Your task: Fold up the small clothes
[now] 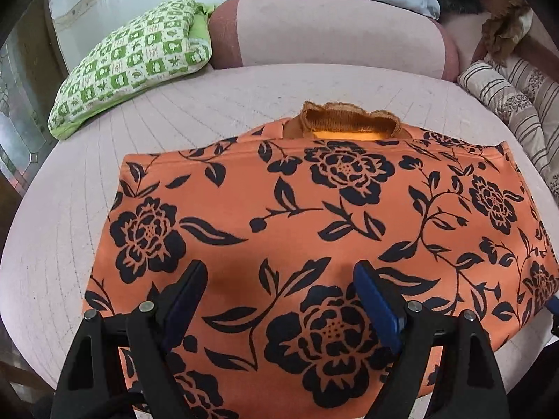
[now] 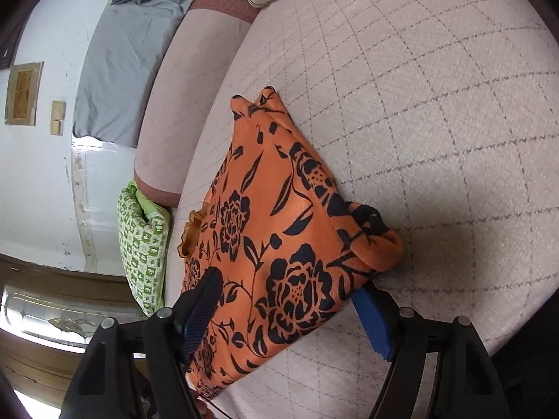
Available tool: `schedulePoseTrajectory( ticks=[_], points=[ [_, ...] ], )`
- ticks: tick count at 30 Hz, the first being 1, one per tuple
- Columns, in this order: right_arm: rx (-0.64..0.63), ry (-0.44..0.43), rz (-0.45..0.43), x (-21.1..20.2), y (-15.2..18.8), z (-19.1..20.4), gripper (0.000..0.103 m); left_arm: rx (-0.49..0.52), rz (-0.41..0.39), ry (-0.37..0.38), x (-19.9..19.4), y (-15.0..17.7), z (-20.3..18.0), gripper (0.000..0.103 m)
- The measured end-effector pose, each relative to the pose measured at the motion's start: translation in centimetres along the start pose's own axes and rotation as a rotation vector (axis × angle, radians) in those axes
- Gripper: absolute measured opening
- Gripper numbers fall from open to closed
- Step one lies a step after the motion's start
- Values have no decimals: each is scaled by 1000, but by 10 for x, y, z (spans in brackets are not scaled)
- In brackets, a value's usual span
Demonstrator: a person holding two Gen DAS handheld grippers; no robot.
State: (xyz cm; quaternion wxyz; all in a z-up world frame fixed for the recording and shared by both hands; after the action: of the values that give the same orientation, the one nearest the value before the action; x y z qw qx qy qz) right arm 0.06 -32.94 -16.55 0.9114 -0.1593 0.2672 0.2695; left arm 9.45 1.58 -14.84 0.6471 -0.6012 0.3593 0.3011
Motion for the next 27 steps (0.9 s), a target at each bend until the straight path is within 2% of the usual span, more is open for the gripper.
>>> schedulePoseTrajectory(
  ticks=[4, 10, 15, 20, 24, 27],
  points=[
    [-34, 11, -12, -2, -2, 8, 77, -8, -15, 9, -4, -3, 0, 86],
    [-7, 35, -1, 5, -2, -1, 77, -8, 12, 8, 4, -1, 1, 86],
    [-7, 41, -9, -5, 4, -2, 77, -16, 13, 18, 4, -1, 3, 86],
    [31, 67, -6, -5, 6, -12, 77, -54, -32, 28, -5, -9, 10, 86],
    [27, 57, -14, 1, -1, -8, 77, -23, 24, 10, 13, -2, 5, 86],
    [12, 54, -23, 6, -7, -1, 77, -7, 8, -5, 12, -1, 1, 86]
  ],
)
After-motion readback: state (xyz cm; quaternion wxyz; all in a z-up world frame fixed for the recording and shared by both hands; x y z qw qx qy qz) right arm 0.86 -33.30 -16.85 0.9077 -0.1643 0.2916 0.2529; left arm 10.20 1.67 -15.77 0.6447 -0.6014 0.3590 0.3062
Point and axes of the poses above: each gripper's, at about its wrist camera, not at the fingertips, and x roughly the way its jaws point, z to its left, y to its underside, the point moved 7 cm from there along x, roughly the way its jaws point, and after that the axes turned 3 degrees about -x, right-handed, at the moved point
